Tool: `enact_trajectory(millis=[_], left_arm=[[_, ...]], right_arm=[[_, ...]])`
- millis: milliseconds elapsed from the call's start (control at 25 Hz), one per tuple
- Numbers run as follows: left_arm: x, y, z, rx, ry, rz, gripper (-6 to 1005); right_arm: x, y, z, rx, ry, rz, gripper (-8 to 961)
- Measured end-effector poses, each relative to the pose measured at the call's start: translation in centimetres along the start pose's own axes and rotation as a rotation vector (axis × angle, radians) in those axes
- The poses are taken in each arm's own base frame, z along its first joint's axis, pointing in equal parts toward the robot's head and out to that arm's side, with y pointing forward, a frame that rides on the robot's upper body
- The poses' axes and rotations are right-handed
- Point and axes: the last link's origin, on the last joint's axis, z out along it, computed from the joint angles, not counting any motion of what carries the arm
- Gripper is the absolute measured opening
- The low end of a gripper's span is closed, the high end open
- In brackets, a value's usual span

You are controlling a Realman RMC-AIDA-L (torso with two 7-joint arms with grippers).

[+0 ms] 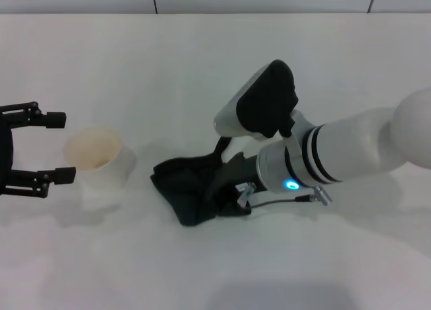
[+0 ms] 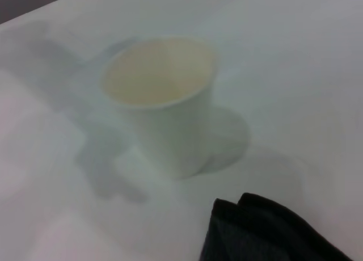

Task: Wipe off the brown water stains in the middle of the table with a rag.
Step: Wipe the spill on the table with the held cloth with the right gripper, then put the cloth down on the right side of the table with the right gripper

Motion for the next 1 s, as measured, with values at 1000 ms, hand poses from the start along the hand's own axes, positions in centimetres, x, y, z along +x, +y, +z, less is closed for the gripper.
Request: enact_trajectory(millis=[1000], left_arm=[[-0.2, 0.0, 0.0, 0.02, 0.014, -0.011, 880]], right_arm=[[1.6, -6.4, -2.7, 0.187, -0.128, 0.146, 71]])
